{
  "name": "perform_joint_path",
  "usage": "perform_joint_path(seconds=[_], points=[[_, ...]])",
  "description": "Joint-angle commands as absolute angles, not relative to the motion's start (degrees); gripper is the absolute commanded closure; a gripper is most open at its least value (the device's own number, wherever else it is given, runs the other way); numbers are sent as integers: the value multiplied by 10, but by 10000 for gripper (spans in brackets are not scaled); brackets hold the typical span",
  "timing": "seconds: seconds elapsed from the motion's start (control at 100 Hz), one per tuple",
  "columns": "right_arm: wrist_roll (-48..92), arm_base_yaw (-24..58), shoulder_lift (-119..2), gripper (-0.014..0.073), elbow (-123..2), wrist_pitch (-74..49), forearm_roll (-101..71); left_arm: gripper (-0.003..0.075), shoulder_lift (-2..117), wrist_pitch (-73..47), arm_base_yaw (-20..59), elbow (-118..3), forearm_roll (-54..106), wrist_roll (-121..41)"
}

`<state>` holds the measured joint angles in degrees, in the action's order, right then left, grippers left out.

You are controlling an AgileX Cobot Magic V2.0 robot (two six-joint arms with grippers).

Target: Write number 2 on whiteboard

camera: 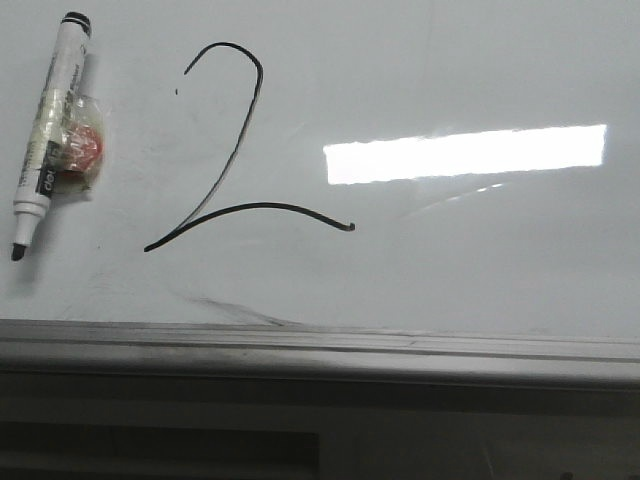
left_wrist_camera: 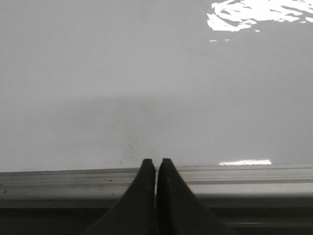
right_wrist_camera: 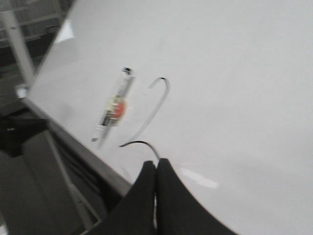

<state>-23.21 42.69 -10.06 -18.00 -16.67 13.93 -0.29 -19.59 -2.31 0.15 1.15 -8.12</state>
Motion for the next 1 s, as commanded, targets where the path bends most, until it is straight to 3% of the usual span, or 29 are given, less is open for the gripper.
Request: perform_joint_path(seconds=[0.0,0.29,0.44,0.7,0.87,0.99], points=[[-230,342,-133,664,-193,-118,138,739,-18,-173,-24,18,10,-78],[-208,62,-139,664,-133,-57,136,739,-18,-173,-24,18,10,-78],[-63,-38,-133,664,-84,-6,65,739,-18,-173,-24,18,10,-78],[-31,-64,22,664,20,-46,61,739,-18,-173,-24,18,10,-78],[-31,-65,20,664,18,-165,62,739,-18,-173,-24,18,10,-78],[-31,-65,20,664,18,-167,60,739,-18,-173,-24,18,10,-78]])
